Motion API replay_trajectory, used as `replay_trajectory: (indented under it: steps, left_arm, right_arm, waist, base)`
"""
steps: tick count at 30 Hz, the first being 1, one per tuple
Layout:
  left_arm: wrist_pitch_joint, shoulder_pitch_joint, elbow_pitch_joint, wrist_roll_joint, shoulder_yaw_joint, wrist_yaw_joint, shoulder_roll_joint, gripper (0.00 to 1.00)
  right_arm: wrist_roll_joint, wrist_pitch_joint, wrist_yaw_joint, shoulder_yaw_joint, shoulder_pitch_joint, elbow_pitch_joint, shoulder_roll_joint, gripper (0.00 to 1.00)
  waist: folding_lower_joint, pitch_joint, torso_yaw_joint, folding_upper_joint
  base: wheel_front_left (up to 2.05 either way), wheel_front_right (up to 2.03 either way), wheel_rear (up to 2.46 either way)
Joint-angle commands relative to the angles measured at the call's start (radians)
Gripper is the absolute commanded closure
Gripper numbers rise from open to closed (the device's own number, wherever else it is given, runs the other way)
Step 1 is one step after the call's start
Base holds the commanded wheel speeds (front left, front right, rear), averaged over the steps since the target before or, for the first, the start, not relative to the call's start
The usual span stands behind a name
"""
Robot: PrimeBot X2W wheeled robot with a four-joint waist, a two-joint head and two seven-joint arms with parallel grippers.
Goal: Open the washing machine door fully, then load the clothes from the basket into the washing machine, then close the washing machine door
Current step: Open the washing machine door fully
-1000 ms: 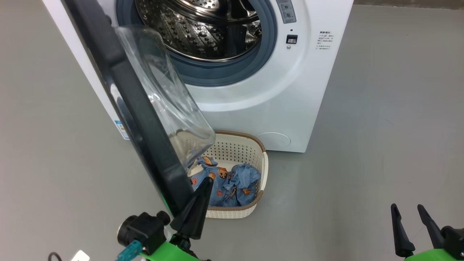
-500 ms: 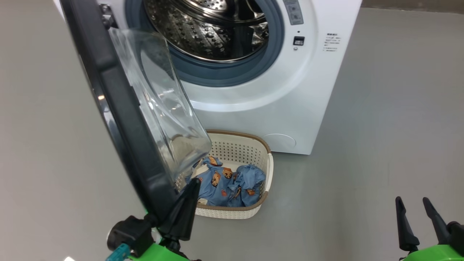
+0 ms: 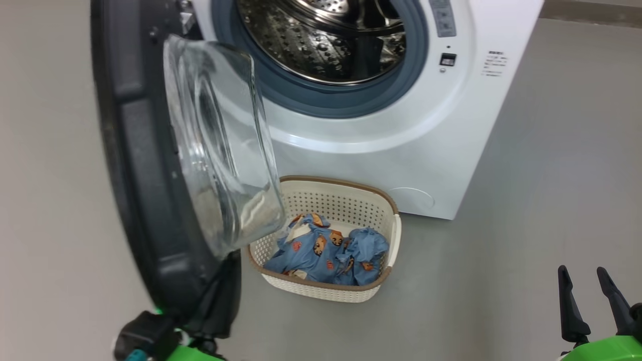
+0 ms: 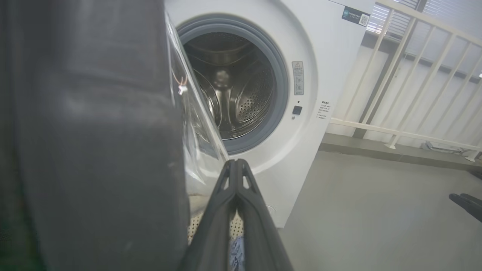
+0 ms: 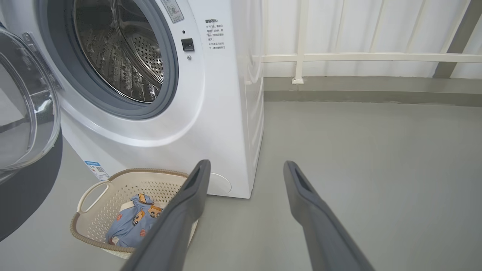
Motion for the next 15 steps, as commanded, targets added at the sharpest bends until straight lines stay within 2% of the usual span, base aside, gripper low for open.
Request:
replay_trajectory:
  steps: [1,15]
  left_arm:
    - [-0.002,-0.030,-0.005,0.010,0.084,0.019,0.031,1.00]
    - [-0.002,-0.017,0.024,0.035,0.223,0.035,0.061,1.00]
  right_arm:
    - [-0.003,-0.012,0.002,0.017,-0.010,-0.030,-0.017,0.00]
    - [-0.004,-0.012,0.002,0.015,-0.015,-0.040,-0.018,0.00]
  waist:
    - [0.0000,-0.002,0.016,0.0000]
    - [0.0000,0.007,0.090,0.0000]
  base:
    - [0.00,0.00,0.00]
    - [0.00,0.00,0.00]
